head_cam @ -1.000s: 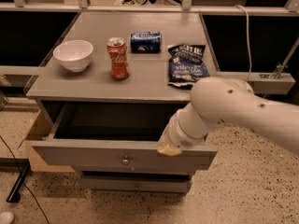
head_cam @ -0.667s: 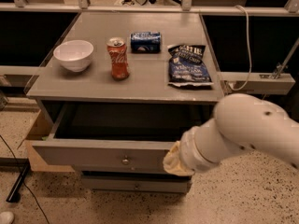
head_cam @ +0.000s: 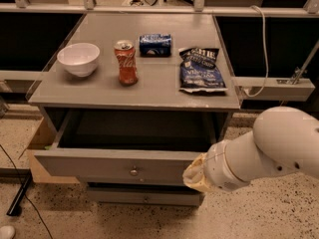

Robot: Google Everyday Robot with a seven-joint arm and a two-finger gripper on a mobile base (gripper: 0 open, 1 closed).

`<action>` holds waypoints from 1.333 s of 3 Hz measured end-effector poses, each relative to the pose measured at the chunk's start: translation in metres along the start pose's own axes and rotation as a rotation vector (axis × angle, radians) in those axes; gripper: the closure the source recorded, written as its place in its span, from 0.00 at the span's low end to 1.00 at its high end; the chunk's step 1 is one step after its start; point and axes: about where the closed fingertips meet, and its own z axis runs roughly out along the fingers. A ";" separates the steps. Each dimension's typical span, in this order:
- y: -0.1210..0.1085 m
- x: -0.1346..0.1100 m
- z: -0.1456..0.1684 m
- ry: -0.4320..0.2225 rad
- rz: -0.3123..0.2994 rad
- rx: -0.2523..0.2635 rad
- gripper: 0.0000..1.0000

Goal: Open top drawer

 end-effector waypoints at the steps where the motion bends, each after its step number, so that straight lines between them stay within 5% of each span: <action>1: 0.000 0.000 0.000 0.000 0.000 0.000 0.39; 3: -0.003 -0.001 0.001 0.003 -0.003 0.000 0.00; 4: -0.012 -0.002 0.005 0.009 -0.010 0.002 0.00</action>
Offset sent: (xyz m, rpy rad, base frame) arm 0.0000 0.0000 0.0000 0.0000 0.0000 0.0000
